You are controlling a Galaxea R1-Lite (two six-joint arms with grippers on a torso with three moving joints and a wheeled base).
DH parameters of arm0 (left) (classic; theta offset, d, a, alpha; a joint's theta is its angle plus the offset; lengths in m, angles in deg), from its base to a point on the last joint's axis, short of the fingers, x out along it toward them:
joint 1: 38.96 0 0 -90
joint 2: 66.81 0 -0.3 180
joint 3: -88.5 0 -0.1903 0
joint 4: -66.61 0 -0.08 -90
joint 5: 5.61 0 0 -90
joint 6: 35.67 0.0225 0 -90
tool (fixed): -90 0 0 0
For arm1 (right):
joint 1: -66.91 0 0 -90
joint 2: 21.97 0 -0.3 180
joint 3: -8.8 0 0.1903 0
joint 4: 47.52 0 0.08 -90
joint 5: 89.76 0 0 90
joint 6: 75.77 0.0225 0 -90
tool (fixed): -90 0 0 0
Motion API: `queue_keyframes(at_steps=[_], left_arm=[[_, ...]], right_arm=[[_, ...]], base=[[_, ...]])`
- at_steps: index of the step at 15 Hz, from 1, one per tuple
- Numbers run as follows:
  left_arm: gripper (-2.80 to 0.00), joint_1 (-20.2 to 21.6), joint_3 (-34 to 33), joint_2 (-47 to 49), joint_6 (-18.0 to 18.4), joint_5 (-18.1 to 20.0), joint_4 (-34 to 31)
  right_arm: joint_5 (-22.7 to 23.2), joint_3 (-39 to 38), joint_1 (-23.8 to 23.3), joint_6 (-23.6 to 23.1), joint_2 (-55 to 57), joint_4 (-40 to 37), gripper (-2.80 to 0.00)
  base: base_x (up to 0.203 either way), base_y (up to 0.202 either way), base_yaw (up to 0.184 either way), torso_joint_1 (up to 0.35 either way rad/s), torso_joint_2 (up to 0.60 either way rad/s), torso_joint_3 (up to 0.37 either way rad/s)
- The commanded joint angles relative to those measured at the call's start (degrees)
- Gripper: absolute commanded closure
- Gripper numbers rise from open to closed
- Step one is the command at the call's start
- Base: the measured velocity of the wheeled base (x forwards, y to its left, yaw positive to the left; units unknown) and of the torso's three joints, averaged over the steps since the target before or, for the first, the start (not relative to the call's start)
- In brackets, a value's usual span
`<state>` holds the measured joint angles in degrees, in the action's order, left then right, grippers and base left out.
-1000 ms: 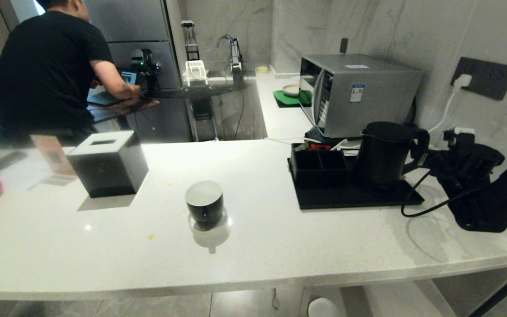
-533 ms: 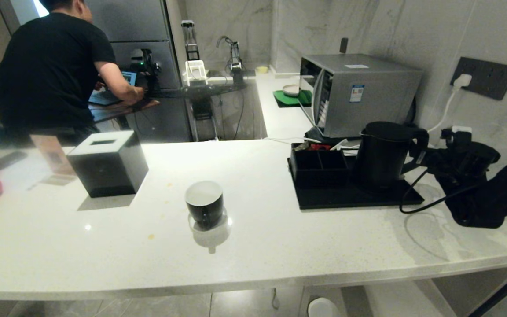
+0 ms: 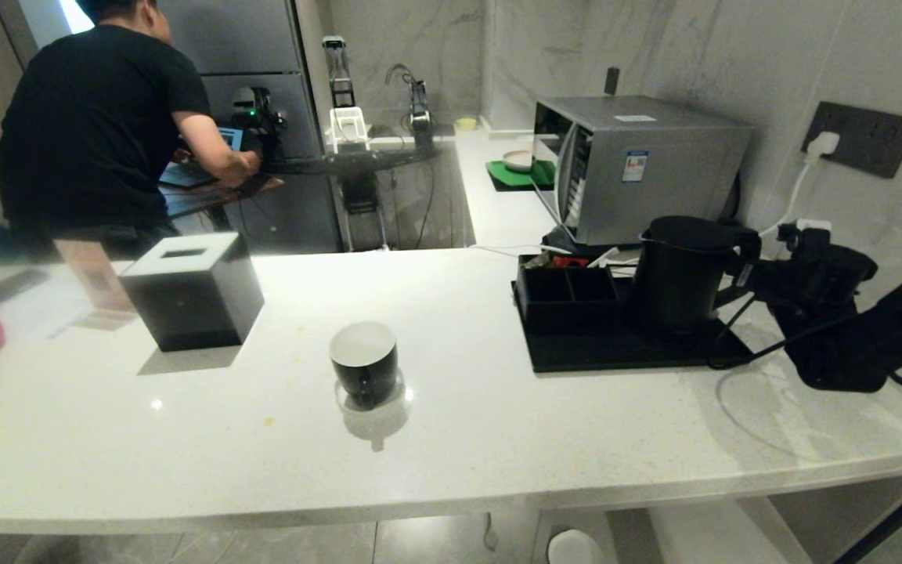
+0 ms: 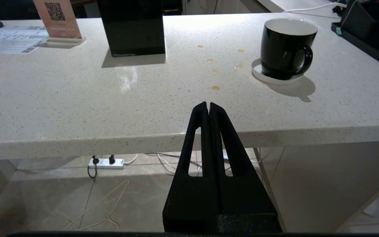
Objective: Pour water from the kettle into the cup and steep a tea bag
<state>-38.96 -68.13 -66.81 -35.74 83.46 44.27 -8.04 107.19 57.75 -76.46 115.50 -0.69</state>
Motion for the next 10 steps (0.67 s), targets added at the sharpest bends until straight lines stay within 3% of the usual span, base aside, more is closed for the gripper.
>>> queue_keyframes(at_steps=[1, 10], left_arm=[[0.00, 0.0, 0.0, 0.1, 0.0, 0.0, 0.0], [0.00, 0.0, 0.0, 0.1, 0.0, 0.0, 0.0]], right_arm=[[-0.1, 0.6, 0.0, 0.0, 0.0, 0.5, -2.80], [-0.3, 1.3, 0.0, 0.0, -0.1, 0.5, -2.80]], base=[[0.000, 0.000, 0.000, 0.000, 0.00, 0.000], [0.000, 0.000, 0.000, 0.000, 0.00, 0.000]])
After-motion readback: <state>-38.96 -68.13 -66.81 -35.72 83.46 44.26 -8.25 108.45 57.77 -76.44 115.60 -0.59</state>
